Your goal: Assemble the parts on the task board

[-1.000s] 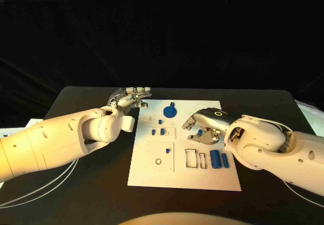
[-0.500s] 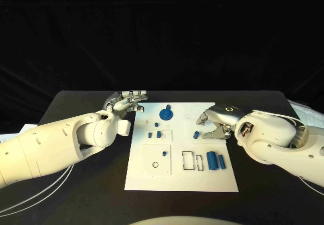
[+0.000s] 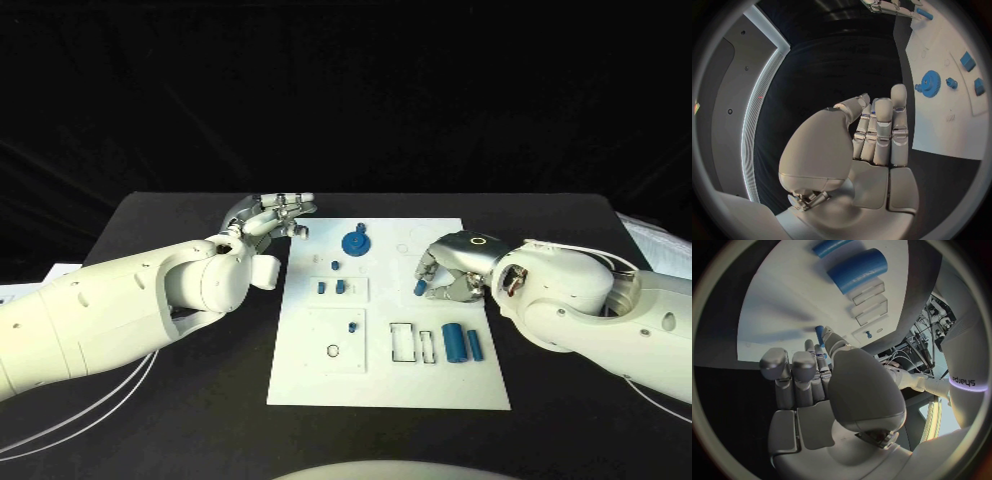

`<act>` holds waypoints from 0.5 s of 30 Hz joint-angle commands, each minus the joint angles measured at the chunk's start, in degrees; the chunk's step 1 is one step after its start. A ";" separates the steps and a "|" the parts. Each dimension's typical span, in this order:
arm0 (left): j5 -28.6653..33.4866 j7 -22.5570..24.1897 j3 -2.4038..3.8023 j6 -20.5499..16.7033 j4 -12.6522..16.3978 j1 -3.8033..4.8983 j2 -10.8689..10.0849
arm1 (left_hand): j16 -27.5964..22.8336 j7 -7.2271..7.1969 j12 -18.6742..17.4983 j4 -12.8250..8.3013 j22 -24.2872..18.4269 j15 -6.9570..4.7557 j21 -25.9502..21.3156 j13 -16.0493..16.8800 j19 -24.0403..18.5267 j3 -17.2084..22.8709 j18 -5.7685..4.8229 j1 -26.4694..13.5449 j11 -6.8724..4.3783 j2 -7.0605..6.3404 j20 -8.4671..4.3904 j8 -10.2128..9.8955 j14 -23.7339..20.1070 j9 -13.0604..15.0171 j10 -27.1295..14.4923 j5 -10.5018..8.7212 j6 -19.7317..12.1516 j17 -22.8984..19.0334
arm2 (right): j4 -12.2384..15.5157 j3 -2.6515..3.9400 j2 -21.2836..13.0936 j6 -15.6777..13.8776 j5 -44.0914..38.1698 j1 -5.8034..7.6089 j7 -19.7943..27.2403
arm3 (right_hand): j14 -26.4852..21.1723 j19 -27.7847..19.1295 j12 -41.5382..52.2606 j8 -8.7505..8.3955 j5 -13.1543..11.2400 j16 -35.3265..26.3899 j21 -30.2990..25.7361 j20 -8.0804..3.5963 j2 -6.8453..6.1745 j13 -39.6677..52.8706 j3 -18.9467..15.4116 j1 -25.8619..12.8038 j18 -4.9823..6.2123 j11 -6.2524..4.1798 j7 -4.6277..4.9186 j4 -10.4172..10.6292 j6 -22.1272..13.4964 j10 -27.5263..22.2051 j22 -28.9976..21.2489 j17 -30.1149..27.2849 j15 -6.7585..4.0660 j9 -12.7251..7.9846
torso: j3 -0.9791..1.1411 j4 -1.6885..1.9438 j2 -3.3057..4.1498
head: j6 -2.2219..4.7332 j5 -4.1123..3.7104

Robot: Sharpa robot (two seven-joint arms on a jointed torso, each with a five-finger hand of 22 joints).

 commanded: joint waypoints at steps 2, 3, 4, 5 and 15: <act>-0.27 0.44 0.04 0.81 0.16 0.02 0.08 | 0.00 -0.03 0.41 -0.22 0.10 -0.10 -0.13 0.07 -0.21 0.01 0.54 0.19 0.04 -0.14 0.27 0.36 -0.38 -0.07 -0.44 -0.34 -0.38 -0.03 | -0.42 -0.03 0.75 0.57 0.58 -0.16 1.71 | 0.47 0.66 0.00 0.22 -0.81 0.19 0.40 -0.04 1.17 -0.18 2.48 1.63 0.69 0.14 0.31 -0.31 1.09 1.41 0.27 0.02 0.12 0.08 | -0.01 0.01 -0.02 | -0.25 0.21; -0.27 0.55 0.04 0.72 0.16 0.02 0.09 | 0.04 -0.03 0.45 -0.24 0.10 -0.10 -0.13 0.08 -0.21 0.02 0.54 0.22 0.04 -0.11 0.28 0.38 -0.35 -0.06 -0.46 -0.35 -0.39 0.04 | -0.53 -0.04 0.93 0.52 0.63 -0.21 1.86 | 0.49 0.76 -0.09 0.23 -0.78 0.25 0.51 -0.02 1.26 -0.19 3.10 1.88 0.66 0.17 0.39 -0.38 1.33 1.72 0.43 0.09 0.14 0.08 | 0.02 0.02 -0.01 | -0.29 0.28; -0.27 0.63 0.04 0.65 0.15 0.02 0.10 | 0.06 -0.04 0.51 -0.28 0.11 -0.10 -0.13 0.09 -0.21 0.04 0.54 0.26 0.03 -0.08 0.28 0.42 -0.36 -0.06 -0.46 -0.35 -0.39 0.03 | -0.65 -0.04 1.09 0.50 0.63 -0.27 1.99 | 0.51 0.84 -0.15 0.24 -0.77 0.33 0.61 0.00 1.28 -0.19 3.55 1.97 0.63 0.18 0.46 -0.39 1.54 2.00 0.55 0.18 0.16 0.10 | 0.02 0.03 0.00 | -0.33 0.29; -0.27 0.69 0.04 0.58 0.15 0.02 0.10 | 0.07 -0.05 0.59 -0.33 0.12 -0.11 -0.13 0.10 -0.22 0.07 0.55 0.32 0.02 -0.03 0.28 0.46 -0.36 -0.05 -0.46 -0.35 -0.38 0.02 | -0.78 -0.05 1.24 0.51 0.63 -0.33 2.10 | 0.53 0.90 -0.19 0.27 -0.78 0.40 0.68 0.02 1.24 -0.18 3.95 1.99 0.62 0.22 0.53 -0.38 1.77 2.31 0.65 0.26 0.18 0.11 | 0.03 0.05 0.00 | -0.34 0.30; -0.27 0.81 0.04 0.49 0.12 0.02 0.08 | 0.07 -0.05 0.59 -0.33 0.12 -0.11 -0.13 0.10 -0.22 0.07 0.55 0.32 0.02 -0.03 0.28 0.46 -0.36 -0.05 -0.46 -0.35 -0.38 0.02 | -1.60 -0.07 1.94 0.49 0.99 -0.74 2.61 | 0.61 1.42 -0.55 0.63 -0.84 1.06 1.37 -0.07 0.50 -0.14 7.26 1.74 0.49 -0.05 0.67 -0.50 4.15 5.28 1.54 0.95 -0.06 0.32 | -0.03 -0.04 -0.02 | -0.48 0.46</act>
